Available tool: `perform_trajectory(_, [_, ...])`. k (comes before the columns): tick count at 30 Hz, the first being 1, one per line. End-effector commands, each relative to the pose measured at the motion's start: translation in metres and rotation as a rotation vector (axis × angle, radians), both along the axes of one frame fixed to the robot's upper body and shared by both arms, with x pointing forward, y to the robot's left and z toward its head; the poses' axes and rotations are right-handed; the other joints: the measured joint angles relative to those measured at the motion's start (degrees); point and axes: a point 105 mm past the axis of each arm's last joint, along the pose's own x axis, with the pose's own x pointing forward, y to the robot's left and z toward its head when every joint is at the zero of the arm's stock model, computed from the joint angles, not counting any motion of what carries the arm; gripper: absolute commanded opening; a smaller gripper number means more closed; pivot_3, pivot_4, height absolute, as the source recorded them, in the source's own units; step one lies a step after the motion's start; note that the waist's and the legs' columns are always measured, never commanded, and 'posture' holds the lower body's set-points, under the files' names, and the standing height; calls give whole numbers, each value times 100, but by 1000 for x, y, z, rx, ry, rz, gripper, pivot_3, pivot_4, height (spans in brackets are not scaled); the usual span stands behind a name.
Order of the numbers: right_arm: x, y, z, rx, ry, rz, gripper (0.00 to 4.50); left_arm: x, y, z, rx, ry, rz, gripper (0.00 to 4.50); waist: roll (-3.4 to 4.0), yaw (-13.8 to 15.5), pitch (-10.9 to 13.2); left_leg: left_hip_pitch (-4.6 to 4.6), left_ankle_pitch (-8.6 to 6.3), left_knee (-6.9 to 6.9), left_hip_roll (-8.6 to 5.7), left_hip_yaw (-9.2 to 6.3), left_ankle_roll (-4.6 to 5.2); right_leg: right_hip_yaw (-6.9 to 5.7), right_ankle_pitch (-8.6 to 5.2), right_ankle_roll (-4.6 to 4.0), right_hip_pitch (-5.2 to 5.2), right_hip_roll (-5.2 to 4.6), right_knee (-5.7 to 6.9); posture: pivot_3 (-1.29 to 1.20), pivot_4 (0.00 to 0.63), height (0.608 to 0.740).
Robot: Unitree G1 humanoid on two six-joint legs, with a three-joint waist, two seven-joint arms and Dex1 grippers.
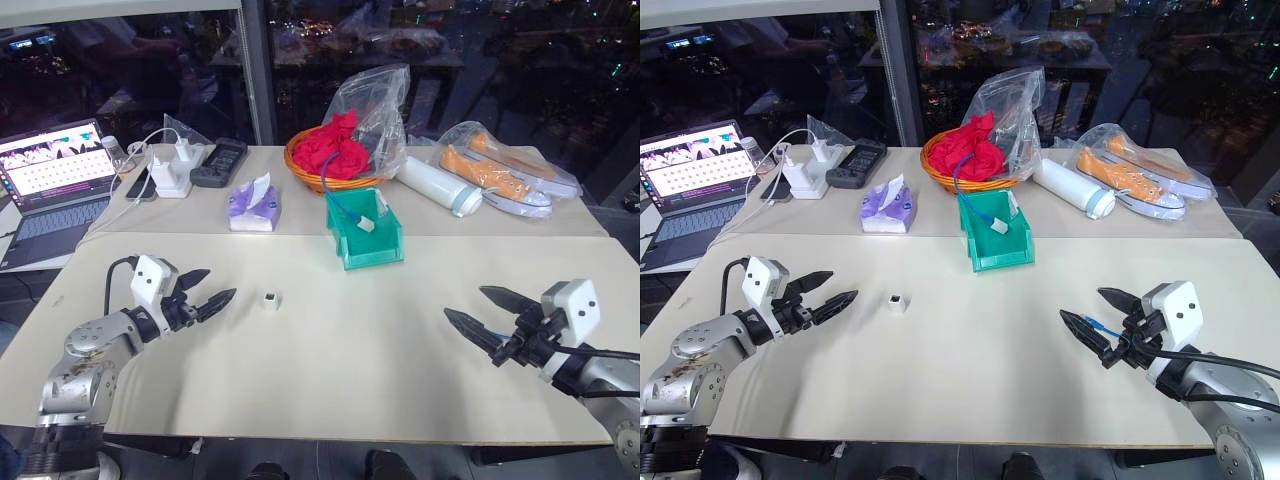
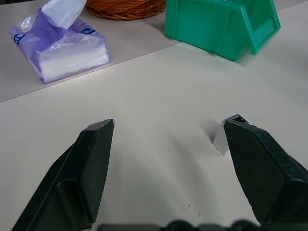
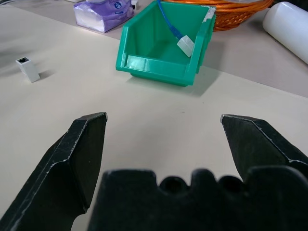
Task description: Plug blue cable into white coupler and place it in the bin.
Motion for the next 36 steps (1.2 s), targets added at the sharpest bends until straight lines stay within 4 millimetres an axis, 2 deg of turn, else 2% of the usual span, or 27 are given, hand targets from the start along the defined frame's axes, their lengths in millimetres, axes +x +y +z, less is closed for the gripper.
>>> perform_trajectory(1, [2, -8, 18, -58, -68, -9, 4404, 4, -16, 40, -46, -54, -136, 3886, -1, 0, 1, 0, 0, 0, 0, 0, 0, 0, 0, 0, 0, 0, 0, 0, 150, 740])
perform_trajectory(3, [5, -20, 19, -133, -52, -28, 4404, -5, -55, 82, -93, -99, -376, 3886, -33, 50, 24, -12, 1, 7, -1, -1, -1, -3, 0, 0, -5, 0, 9, 0, 150, 740])
perform_trajectory(4, [9, -27, 16, -188, -25, -36, 4404, -14, -76, 97, -81, -103, -506, 3886, -50, 71, 33, -21, 3, 11, 0, -4, -5, -9, 0, -1, -8, 0, 14, 0, 150, 740])
perform_trajectory(6, [14, -36, 10, -254, 23, -33, 4404, -23, -95, 105, -41, -78, -628, 3886, -64, 85, 38, -32, 5, 32, -2, -11, -9, -11, 1, 0, -7, 0, 26, 0, 150, 740])
perform_trajectory(8, [20, -43, 4, -284, 56, -26, 4404, -31, -108, 109, -15, -55, -706, 3886, -45, 17, 26, -15, 3, 30, -2, -8, -6, -6, 1, 3, 12, 0, 37, 0, 150, 740])
perform_trajectory(12, [31, -54, -13, -304, 131, -11, 4404, -40, -123, 108, 33, -19, -789, 3886, -37, -164, 29, 11, -21, 6, -1, 0, 37, 1, -32, -9, 14, 4, 37, 0, 150, 740])
perform_trajectory(18, [42, -63, -40, -311, 229, 16, 4404, -46, -127, 96, 112, 22, -824, 3886, -35, -172, 36, 1, -20, 10, -1, 1, 35, 7, -33, -11, -8, 5, 41, 0, 150, 740])
perform_trajectory(22, [55, -56, -46, -269, 234, 69, 4404, -46, -128, 86, 146, 35, -827, 3886, -34, -154, 38, 4, -16, 12, -1, 1, 28, 8, -33, -11, -6, 5, 42, 0, 150, 740])
perform_trajectory(23, [56, -55, -49, -275, 245, 82, 3898, -44, -128, 84, 140, 40, -820, 3886, -34, -154, 39, 4, -14, 11, -1, 1, 25, 8, -33, -11, -7, 5, 43, 0, 150, 740])
perform_trajectory(24, [57, -54, -54, -292, 265, 98, 3777, -42, -128, 80, 147, 42, -811, 3886, -34, -155, 39, 4, -13, 10, -1, 1, 24, 8, -33, -11, -7, 5, 43, 0, 150, 740])
perform_trajectory(26, [57, -50, -61, -305, 304, 137, 3027, -41, -130, 74, 149, 44, -808, 3886, -34, -154, 39, 3, -12, 11, -1, 1, 22, 7, -33, -11, -8, 5, 43, 0, 150, 740])
perform_trajectory(31, [46, -41, -64, -348, 358, 241, 1376, -38, -137, 70, 183, 4, -817, 3886, -36, -131, 41, 0, -11, 11, -1, 1, 19, 6, -33, -11, -9, 5, 41, 0, 150, 740])
perform_trajectory(33, [41, -32, -62, -362, 344, 300, 615, -36, -141, 68, 205, -15, -825, 3886, -36, -131, 41, 0, -11, 11, -1, 1, 19, 6, -33, -11, -8, 5, 41, 0, 150, 740])
perform_trajectory(35, [38, -15, -56, -390, 298, 378, 102, -32, -148, 64, 226, -28, -830, 3886, -36, -131, 41, 1, -11, 11, -1, 1, 19, 6, -33, -11, -8, 5, 42, 0, 150, 740])
perform_trajectory(36, [37, -6, -54, -404, 280, 414, 66, -31, -151, 62, 240, -34, -835, 3886, -37, -131, 41, 1, -11, 11, -1, 0, 19, 6, -33, -11, -8, 5, 42, 0, 150, 740])
